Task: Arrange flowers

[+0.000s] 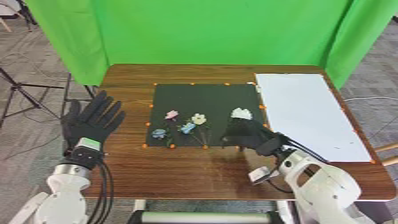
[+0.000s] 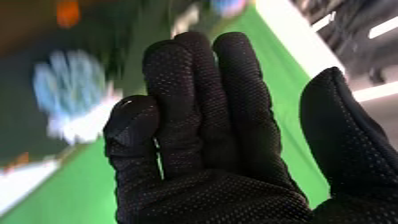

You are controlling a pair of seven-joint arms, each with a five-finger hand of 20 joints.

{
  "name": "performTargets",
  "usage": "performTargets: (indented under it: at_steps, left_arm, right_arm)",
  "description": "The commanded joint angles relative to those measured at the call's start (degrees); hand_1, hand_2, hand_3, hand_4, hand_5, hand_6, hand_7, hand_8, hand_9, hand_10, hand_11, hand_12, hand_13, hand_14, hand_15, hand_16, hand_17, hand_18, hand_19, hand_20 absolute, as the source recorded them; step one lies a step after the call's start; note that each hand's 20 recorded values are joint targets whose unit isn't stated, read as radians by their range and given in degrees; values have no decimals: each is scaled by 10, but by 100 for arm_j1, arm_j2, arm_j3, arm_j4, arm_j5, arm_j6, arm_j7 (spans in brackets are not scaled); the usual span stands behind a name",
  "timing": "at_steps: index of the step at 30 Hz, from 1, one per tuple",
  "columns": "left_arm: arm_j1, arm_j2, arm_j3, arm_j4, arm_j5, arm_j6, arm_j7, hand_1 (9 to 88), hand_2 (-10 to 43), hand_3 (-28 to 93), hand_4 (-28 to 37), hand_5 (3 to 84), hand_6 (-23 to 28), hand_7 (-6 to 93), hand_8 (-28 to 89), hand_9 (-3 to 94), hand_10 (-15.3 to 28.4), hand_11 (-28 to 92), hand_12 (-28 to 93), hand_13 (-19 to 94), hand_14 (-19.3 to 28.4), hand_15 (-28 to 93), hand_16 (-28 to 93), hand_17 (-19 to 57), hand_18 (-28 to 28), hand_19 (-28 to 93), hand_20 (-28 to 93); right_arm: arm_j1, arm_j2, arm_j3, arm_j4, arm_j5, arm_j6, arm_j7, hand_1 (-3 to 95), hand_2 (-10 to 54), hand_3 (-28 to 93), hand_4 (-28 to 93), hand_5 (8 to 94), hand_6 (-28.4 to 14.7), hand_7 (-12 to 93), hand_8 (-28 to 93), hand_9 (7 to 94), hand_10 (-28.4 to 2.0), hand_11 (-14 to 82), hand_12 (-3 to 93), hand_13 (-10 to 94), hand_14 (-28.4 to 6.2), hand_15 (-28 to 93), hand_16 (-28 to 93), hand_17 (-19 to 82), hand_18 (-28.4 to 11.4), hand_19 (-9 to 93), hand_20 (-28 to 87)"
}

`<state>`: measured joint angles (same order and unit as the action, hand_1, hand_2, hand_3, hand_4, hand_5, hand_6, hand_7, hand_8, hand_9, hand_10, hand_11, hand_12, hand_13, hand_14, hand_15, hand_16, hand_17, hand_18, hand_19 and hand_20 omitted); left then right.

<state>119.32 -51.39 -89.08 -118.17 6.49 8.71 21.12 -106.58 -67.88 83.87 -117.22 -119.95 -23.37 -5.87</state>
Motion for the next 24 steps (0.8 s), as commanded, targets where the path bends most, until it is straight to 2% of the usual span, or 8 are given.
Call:
performTargets:
  at_steps: [1,5,10,14,16,17,20,24]
  left_arm:
    - [-43,-62,10,45,76,-14,-133,238,164,702,-283,392,76,157,-89,326,139,220,116,243,148,392,-77,-63,147,380,100]
    - [-61,-106,3,57,115,-13,-201,238,164,703,-283,391,75,156,-88,325,139,219,116,242,146,389,-78,-62,146,379,99]
    - [-95,-97,38,72,89,-2,-255,238,164,703,-283,390,74,155,-88,324,135,220,117,242,145,386,-77,-61,145,379,99]
    - [-158,-120,67,97,123,-18,-357,236,163,705,-283,388,72,155,-86,321,131,215,116,241,143,382,-78,-59,143,375,97]
    - [-165,-127,55,84,160,21,-401,236,163,705,-283,388,72,155,-86,320,130,215,116,241,142,380,-78,-58,142,373,97]
    - [-168,-128,54,87,202,36,-406,236,163,705,-283,388,72,156,-86,320,131,214,116,240,142,380,-77,-59,142,373,97]
    - [-128,-127,19,84,156,5,-370,236,163,705,-283,388,73,155,-86,322,132,217,118,241,143,382,-75,-59,142,372,98]
    - [-102,-96,46,71,106,11,-306,236,162,705,-283,388,73,154,-86,321,133,216,118,240,144,381,-75,-59,143,373,98]
  right_arm:
    - [-21,-235,-164,14,-215,-21,197,197,143,752,-245,642,-32,137,-122,625,-125,94,123,610,-142,582,267,349,-203,860,428]
    - [48,-247,-244,65,-174,-76,228,188,140,758,-244,624,-31,134,-120,601,-124,89,112,612,-140,565,255,350,-205,857,427]
    - [202,-339,-384,200,-213,-312,288,182,139,766,-247,602,-29,135,-121,580,-120,87,108,614,-138,554,247,346,-207,851,427]
    - [264,-339,-511,226,-856,-275,370,167,142,779,-249,581,-30,138,-122,559,-120,81,108,615,-134,538,240,346,-209,847,427]
    - [240,-296,-538,207,-973,-176,413,162,143,783,-251,575,-33,138,-123,556,-122,82,109,614,-135,535,239,346,-209,847,427]
    - [228,-290,-533,185,-966,-213,508,162,143,784,-251,575,-34,138,-123,555,-123,82,109,613,-136,533,239,346,-210,847,426]
    - [234,-257,-519,173,-1049,-324,660,161,144,783,-253,578,-37,136,-122,557,-125,83,109,615,-137,531,237,348,-213,849,426]
    - [183,-186,-509,122,-1079,-206,798,163,146,778,-253,587,-44,130,-118,567,-124,87,110,618,-138,533,236,350,-215,853,425]
